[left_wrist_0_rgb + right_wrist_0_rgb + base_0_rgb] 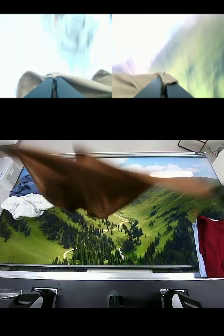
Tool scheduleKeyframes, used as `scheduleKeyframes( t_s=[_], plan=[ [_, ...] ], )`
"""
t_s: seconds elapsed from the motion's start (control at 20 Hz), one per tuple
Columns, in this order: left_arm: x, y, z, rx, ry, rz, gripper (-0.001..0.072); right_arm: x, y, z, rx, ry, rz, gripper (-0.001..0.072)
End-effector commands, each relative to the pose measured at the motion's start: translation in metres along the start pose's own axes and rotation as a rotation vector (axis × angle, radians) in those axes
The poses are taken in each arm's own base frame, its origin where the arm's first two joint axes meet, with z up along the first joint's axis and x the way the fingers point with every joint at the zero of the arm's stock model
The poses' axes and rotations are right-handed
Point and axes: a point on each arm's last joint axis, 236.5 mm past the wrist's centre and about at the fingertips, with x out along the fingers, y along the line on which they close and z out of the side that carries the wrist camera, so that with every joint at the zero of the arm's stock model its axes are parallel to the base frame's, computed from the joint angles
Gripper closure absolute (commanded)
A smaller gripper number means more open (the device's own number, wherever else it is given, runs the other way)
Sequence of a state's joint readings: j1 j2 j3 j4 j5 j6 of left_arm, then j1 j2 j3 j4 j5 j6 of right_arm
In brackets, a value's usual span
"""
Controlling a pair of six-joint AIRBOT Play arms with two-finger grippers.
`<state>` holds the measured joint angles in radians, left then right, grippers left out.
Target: Fold the clothes and pants, and hang the long-sleeved shirts on hangers.
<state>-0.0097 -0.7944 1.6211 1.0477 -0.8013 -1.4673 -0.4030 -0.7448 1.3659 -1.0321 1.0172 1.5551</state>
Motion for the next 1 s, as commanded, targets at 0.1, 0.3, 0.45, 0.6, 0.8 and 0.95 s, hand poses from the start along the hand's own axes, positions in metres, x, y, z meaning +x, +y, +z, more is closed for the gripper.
scheduleKeyframes(
  t_s=[0.1, 0.3, 0.45, 0.6, 0.8, 0.95],
  plan=[
    [-0.097, -0.053, 0.115, 0.127, -0.296, -0.002, 0.0688, -0.107, 0.061, 0.095, -0.214, -0.284, -0.017, 0.0676],
    [-0.1, -0.054, 0.122, 0.128, -0.325, -0.001, 0.0687, -0.113, 0.059, 0.072, -0.226, -0.2, -0.034, 0.0676],
    [-0.105, -0.053, 0.138, 0.137, -0.397, 0.005, 0.0687, -0.122, 0.061, 0.067, -0.239, -0.197, -0.039, 0.0676],
    [-0.081, -0.031, 0.111, 0.152, -0.282, 0.059, 0.0687, -0.117, 0.05, 0.042, -0.234, -0.086, -0.073, 0.0676],
    [0.013, 0.04, -0.047, 0.0, 0.226, 0.098, 0.0687, -0.068, -0.012, -0.075, -0.06, 0.48, -0.163, 0.0676],
    [0.067, 0.081, -0.213, -0.151, 0.581, 0.112, 0.0686, -0.029, -0.062, -0.179, 0.121, 0.81, -0.217, 0.0676]
  ],
)
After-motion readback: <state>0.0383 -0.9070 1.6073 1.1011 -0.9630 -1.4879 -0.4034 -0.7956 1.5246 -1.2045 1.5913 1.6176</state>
